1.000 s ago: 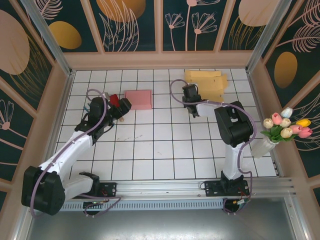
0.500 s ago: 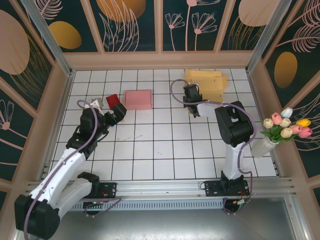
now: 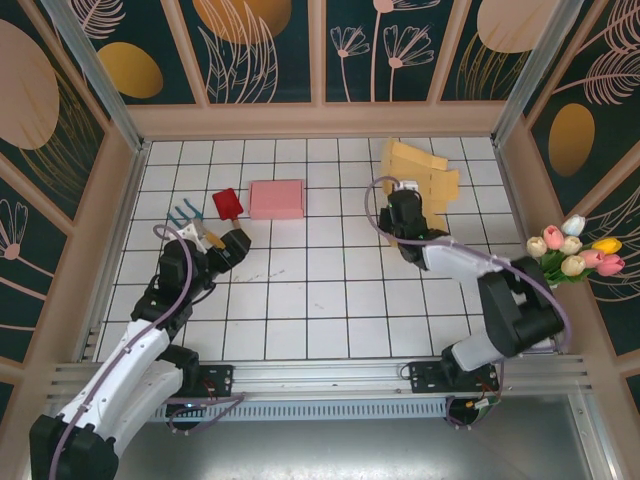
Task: Fold the paper box
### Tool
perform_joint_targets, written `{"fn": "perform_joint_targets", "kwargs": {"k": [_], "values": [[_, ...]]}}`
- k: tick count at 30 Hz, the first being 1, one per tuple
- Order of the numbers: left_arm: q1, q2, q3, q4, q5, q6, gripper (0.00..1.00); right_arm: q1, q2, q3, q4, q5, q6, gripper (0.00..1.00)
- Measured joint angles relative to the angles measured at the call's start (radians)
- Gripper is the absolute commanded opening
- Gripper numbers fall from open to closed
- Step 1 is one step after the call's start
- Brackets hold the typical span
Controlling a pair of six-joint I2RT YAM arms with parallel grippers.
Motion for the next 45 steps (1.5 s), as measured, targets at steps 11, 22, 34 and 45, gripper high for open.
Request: {"fn": "perform_joint_targets", "kwargs": {"k": [11, 22, 34, 45], "values": [[-0.015, 0.068, -0.019, 0.112, 0.037, -0.046, 0.99, 0.224, -0.245, -0.249, -0.032, -0.008, 0.135, 0.0], [-0.063, 0.083, -0.011, 0.108, 0.021, -0.054, 0.99, 0.301, -0.259, -0.319, -0.005, -0.05, 0.209, 0.0], [-0.141, 0.107, 0.025, 0.093, -0.008, -0.088, 0.99, 0.393, -0.171, -0.32, 0.082, -0.106, 0.269, 0.04], [-0.22, 0.183, 0.034, 0.098, -0.058, -0.085, 0.98, 0.433, -0.194, -0.284, 0.082, -0.13, 0.293, 0.37]]}}
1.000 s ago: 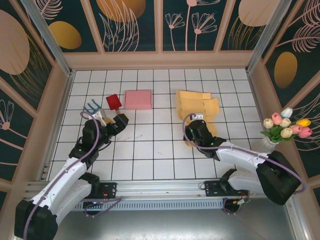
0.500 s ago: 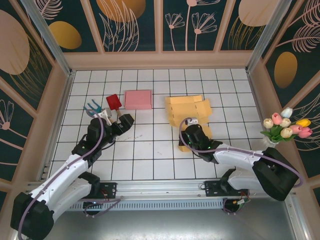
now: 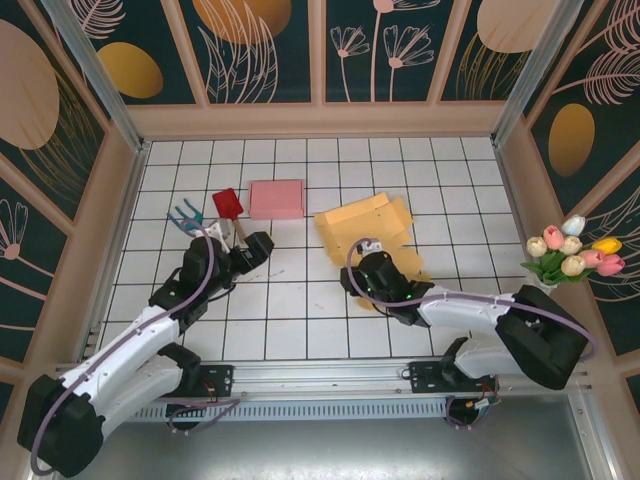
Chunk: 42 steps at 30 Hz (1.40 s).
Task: Fold the paper box
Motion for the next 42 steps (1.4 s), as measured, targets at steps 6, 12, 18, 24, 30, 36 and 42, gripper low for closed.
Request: {"fn": "perform_joint_targets", "kwargs": {"k": [6, 12, 18, 24, 30, 36, 42], "values": [[-0.117, 0.252, 0.047, 0.106, -0.049, 0.027, 0.96, 0.003, -0.271, -0.007, -0.047, 0.101, -0.025, 0.45], [-0.181, 0.556, 0.158, 0.216, -0.067, 0.048, 0.93, -0.039, -0.415, -0.07, -0.048, 0.168, -0.046, 0.45], [-0.19, 0.738, 0.357, 0.224, -0.114, 0.086, 0.94, -0.049, -0.392, -0.109, -0.052, 0.186, -0.056, 0.46], [-0.214, 0.855, 0.522, 0.196, -0.159, 0.119, 0.86, -0.05, -0.372, -0.112, -0.051, 0.204, -0.069, 0.46], [-0.221, 0.948, 0.555, 0.134, -0.196, 0.136, 0.77, -0.051, -0.369, -0.114, -0.043, 0.211, -0.079, 0.46], [-0.221, 0.969, 0.555, 0.098, -0.216, 0.141, 0.48, -0.05, -0.362, -0.114, -0.035, 0.211, -0.08, 0.46], [-0.221, 0.969, 0.551, 0.105, -0.231, 0.143, 0.17, -0.051, -0.359, -0.114, -0.035, 0.215, -0.083, 0.46]]}}
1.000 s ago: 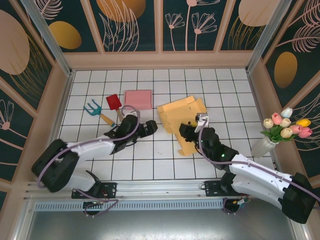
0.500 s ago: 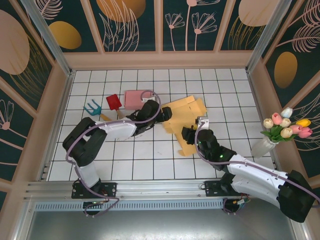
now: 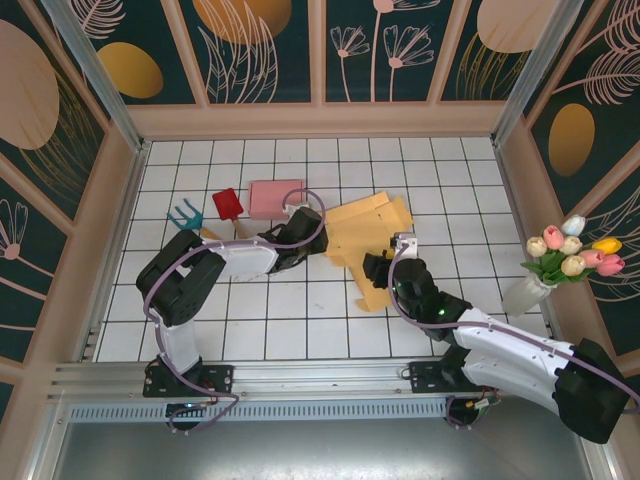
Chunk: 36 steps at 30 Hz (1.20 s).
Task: Fold the paper box
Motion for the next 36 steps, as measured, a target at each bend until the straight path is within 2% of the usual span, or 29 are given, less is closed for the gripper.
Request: {"fn": "perform_joint_targets", "kwargs": {"k": [3, 9, 14, 18, 23, 31, 36], "values": [[0.0, 0.0, -0.005, 0.019, 0.003, -0.004, 0.01, 0.0, 0.0, 0.0, -0.001, 0.0, 0.0, 0.47], [-0.002, -0.062, -0.061, 0.075, 0.029, 0.034, 0.0, 0.0, 0.008, 0.001, 0.001, -0.001, -0.018, 0.46], [-0.002, -0.226, -0.151, 0.142, 0.009, 0.129, 0.0, -0.007, 0.059, 0.056, 0.006, -0.048, -0.104, 0.48], [-0.004, -0.425, -0.301, 0.292, -0.019, 0.241, 0.0, -0.016, 0.144, 0.208, -0.011, -0.102, -0.259, 0.54], [-0.005, -0.661, -0.56, 0.481, -0.039, 0.37, 0.0, -0.021, 0.274, 0.486, -0.132, -0.183, -0.504, 0.56], [-0.005, -0.917, -0.772, 0.583, -0.046, 0.542, 0.0, -0.022, 0.399, 0.83, -0.469, -0.33, -1.006, 0.59], [-0.005, -1.038, -0.831, 0.608, -0.019, 0.59, 0.0, -0.024, 0.511, 1.015, -0.723, -0.391, -1.21, 0.57]]}}
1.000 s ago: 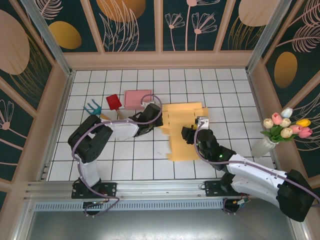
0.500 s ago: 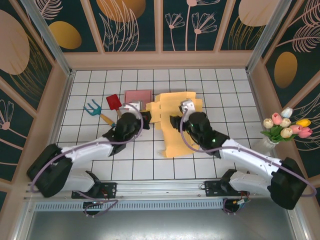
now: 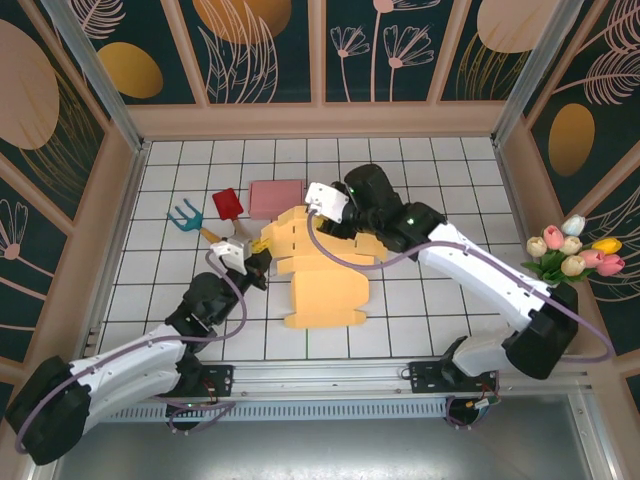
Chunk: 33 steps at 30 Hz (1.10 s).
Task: Fold the paper box
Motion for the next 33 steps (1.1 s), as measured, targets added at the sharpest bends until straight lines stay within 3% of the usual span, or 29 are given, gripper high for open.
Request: {"fn": "perform_joint_targets", "kwargs": {"k": [12, 21, 29, 33], "values": [[0.0, -0.082, -0.068, 0.041, 0.016, 0.026, 0.02, -0.02, 0.157, 0.394, -0.494, -0.017, -0.164, 0.49], [0.0, -0.12, -0.081, 0.041, 0.016, 0.026, 0.03, -0.021, 0.209, 0.45, -0.612, -0.014, -0.192, 0.4], [0.0, -0.12, -0.082, 0.041, 0.016, 0.026, 0.03, -0.021, 0.27, 0.459, -0.634, -0.006, -0.183, 0.24], [0.0, -0.12, -0.083, 0.041, 0.015, 0.026, 0.03, -0.021, 0.281, 0.464, -0.634, 0.001, -0.18, 0.23]]}}
